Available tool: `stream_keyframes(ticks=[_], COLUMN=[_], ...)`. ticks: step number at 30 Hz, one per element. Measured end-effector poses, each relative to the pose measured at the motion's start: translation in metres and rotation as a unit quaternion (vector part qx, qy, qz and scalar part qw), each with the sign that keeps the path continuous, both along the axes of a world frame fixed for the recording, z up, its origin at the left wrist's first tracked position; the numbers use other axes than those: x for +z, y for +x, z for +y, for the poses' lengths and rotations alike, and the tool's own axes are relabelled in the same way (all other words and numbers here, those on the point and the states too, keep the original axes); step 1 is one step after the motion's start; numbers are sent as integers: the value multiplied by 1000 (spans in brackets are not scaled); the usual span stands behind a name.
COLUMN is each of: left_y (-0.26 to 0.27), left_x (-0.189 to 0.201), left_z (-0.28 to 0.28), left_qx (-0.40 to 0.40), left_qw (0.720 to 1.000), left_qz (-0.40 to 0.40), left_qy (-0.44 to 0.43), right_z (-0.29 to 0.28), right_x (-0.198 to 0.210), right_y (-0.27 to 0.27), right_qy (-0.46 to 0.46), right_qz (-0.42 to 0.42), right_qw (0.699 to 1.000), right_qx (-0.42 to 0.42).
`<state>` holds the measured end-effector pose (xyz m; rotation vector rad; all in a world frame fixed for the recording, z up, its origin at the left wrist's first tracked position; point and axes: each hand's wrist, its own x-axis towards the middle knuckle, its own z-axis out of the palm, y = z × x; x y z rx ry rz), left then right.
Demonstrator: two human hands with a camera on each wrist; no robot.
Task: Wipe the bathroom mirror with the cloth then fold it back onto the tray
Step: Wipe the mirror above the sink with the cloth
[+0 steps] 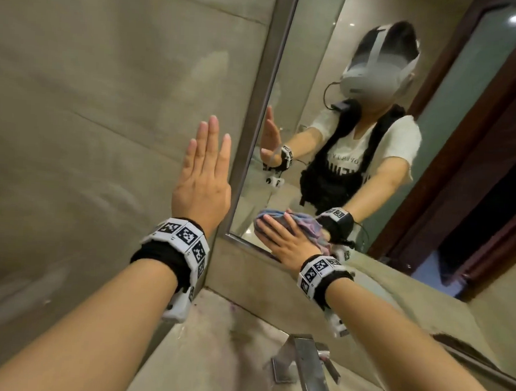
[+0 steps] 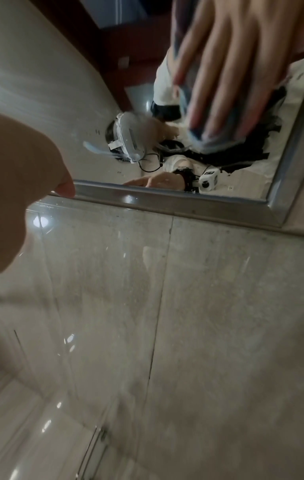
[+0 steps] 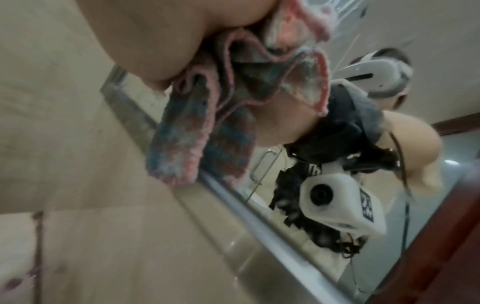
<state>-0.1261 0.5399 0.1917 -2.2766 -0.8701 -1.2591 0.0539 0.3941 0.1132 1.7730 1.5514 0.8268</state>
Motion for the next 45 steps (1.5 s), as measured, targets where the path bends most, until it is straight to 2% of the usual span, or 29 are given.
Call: stream_keyframes(ticks=[5, 7, 8, 9, 10, 12, 15, 17, 19, 22, 26, 31, 35, 39, 41, 44, 45], left_y=[0, -2, -2, -3, -3, -4, -6, -8, -8, -9, -9, -8, -7, -8, -9, -10, -10], left_x=[-10, -12, -11, -11, -10, -9, -8, -10, -11, -12, -13, -15, -22, -32, -40, -46, -46], left_z=[4, 4, 4, 3, 3, 2, 1, 0, 0, 0, 1, 1, 1, 2, 2, 3, 2], left_qx=[19, 24, 27, 27, 25, 23, 20, 18, 23, 24, 27, 52, 59, 52, 48, 43, 42], left_qw=[1000, 999, 999, 999, 999, 999, 999, 999, 999, 998, 998, 995, 994, 995, 994, 994, 994], left_qz=[16, 23, 24, 27, 32, 40, 39, 45, 49, 50, 61, 79, 88, 86, 93, 103, 101], left_qy=[14, 11, 12, 12, 10, 4, -4, -10, -8, -3, 11, 17, 21, 20, 15, 17, 19], right_z=[17, 21, 24, 27, 30, 36, 43, 45, 47, 55, 65, 57, 59, 55, 54, 55, 53], right_x=[-26, -21, -11, 6, 30, 92, 177, 213, 222, 194, 127, 48, 1, -28, -37, -42, -40], right_y=[-6, 5, 11, 15, 15, 2, -20, -28, -31, -31, -26, -22, -27, -28, -33, -34, -33], right_qy=[-91, -107, -102, -95, -86, -45, 93, 155, 185, 175, 126, 20, -31, -120, -114, -66, -83], right_qz=[11, 5, 7, -1, 0, 15, 34, 33, 11, 25, 35, 46, 51, 65, 81, 83, 104], right_qw=[996, 994, 992, 988, 987, 996, 994, 987, 982, 984, 991, 998, 997, 988, 987, 994, 989], right_qx=[-9, 33, 80, 126, 135, 79, 51, -14, -36, -39, -23, -45, -57, -69, -84, -36, -58])
